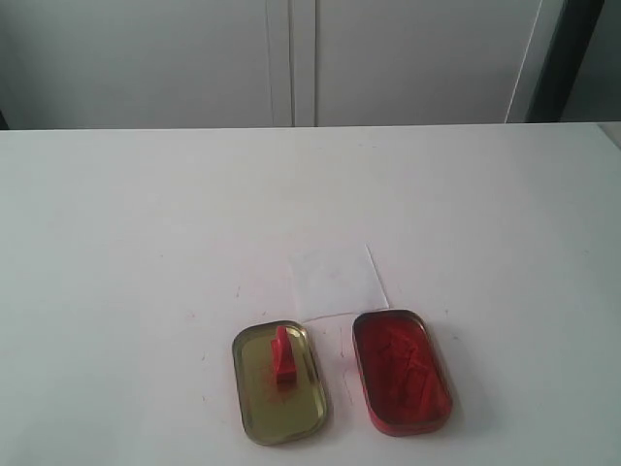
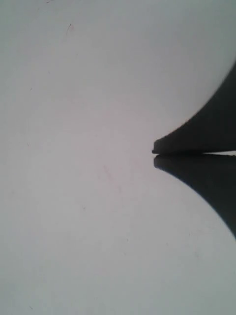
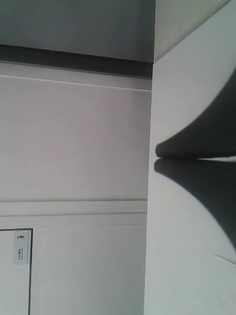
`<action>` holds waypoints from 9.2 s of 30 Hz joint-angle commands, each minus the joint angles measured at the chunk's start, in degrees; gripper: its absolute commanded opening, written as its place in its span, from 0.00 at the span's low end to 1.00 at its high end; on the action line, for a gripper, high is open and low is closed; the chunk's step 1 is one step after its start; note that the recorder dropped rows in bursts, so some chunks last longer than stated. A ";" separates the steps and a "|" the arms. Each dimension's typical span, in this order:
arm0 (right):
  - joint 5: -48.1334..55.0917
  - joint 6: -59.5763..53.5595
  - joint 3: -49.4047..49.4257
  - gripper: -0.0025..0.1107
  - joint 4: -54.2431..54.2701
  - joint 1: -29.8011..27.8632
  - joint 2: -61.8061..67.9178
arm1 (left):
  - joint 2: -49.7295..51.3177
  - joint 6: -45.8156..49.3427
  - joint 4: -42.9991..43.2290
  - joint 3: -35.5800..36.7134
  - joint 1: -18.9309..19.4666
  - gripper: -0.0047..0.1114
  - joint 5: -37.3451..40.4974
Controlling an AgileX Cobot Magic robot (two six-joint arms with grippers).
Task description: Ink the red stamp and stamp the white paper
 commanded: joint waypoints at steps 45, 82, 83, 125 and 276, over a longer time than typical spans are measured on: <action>25.59 1.15 -27.48 0.02 0.00 0.29 11.90 | -0.20 -0.05 0.17 0.56 0.04 0.04 0.82; 53.12 3.30 -43.38 0.02 0.00 0.29 34.61 | -0.20 -0.05 0.17 0.56 0.04 0.04 0.82; 55.94 3.30 -44.95 0.02 0.00 0.29 37.91 | -0.20 -0.05 0.17 0.56 0.04 0.04 0.82; 58.61 2.40 -60.18 0.02 11.93 19.82 80.87 | -0.20 -0.05 0.17 0.56 0.04 0.04 0.82; 52.68 17.11 -62.93 0.02 -11.50 32.88 95.29 | -0.20 -0.05 0.17 0.56 0.04 0.04 0.82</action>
